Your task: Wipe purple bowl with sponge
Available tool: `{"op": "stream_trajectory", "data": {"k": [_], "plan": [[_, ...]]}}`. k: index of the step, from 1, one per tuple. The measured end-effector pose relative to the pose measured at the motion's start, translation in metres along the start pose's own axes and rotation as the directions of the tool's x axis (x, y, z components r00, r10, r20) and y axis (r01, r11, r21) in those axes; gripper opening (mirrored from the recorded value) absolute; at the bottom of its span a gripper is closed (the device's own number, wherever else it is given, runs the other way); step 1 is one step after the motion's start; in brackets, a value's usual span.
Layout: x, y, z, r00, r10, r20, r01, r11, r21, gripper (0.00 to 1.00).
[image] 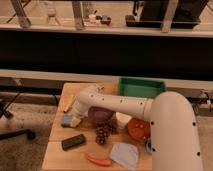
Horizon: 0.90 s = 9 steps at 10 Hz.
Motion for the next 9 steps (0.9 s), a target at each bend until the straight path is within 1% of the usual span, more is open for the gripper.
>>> {"op": "stream_trajectory", "data": {"k": [5,8,9], "plan": [[-0.013,0.002,-0.03,0.999,-0.024,0.045,0.024,1.0,0.01,0.02],[-0.022,0.002,-0.052,0.997,-0.038,0.073,0.037,0.999,0.022,0.02],[-0.024,0.002,-0.056,0.996,-0.041,0.079,0.039,0.999,0.025,0.02]]}}
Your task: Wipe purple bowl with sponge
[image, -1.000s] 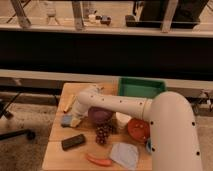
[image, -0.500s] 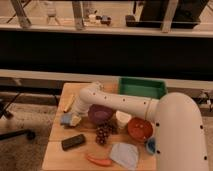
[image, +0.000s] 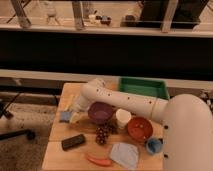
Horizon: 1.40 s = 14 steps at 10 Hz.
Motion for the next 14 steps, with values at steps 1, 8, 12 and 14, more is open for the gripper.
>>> {"op": "stream_trajectory", "data": {"k": [1,8,12,14], "plan": [[-0.003,0.0,-0.006,1.0,-0.004,0.007,0.004,1.0,0.004,0.02],[-0.024,-0.01,-0.043,0.999,-0.027,0.028,0.025,0.998,0.06,0.02],[-0.027,-0.032,-0.046,0.999,-0.007,0.031,0.004,0.996,0.09,0.02],[-0.025,-0.05,-0.048,0.999,0.01,0.036,-0.014,0.995,0.1,0.02]]}}
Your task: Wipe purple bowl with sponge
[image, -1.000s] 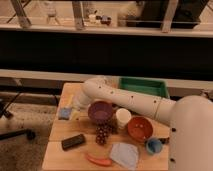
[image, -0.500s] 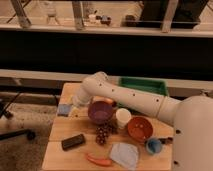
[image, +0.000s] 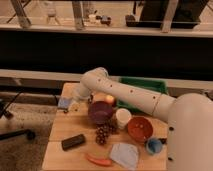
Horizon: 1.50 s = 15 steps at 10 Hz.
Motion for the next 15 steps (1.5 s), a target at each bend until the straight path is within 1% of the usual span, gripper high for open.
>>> {"op": "stream_trajectory", "data": {"k": [1,5,10,15], "plan": [[0.003,-0.008,-0.004,1.0,0.009,0.005,-0.009,1.0,0.01,0.02],[0.009,-0.022,-0.025,0.999,0.021,0.023,-0.022,0.999,0.038,0.02],[0.024,-0.038,-0.048,0.999,0.041,0.021,-0.042,0.996,0.078,0.02],[0.052,-0.05,-0.071,0.998,0.069,0.009,-0.07,0.991,0.111,0.02]]}}
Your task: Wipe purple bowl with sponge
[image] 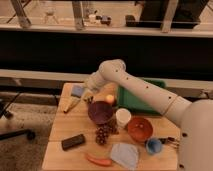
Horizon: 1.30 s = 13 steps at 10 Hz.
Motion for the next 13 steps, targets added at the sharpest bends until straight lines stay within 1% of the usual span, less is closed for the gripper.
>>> {"op": "stream_trajectory", "data": {"k": [5,9,11,13], "plan": [[0.021,-0.005,-0.007,1.0,0.019,-0.012,-0.019,1.0,0.007,0.02],[0.04,-0.006,-0.016,0.999,0.028,-0.022,-0.028,1.0,0.008,0.02],[0.048,0.0,-0.019,0.999,0.03,-0.024,-0.03,1.0,0.001,0.02],[0.056,0.008,-0.015,0.999,0.03,-0.03,-0.03,0.999,-0.015,0.02]]}}
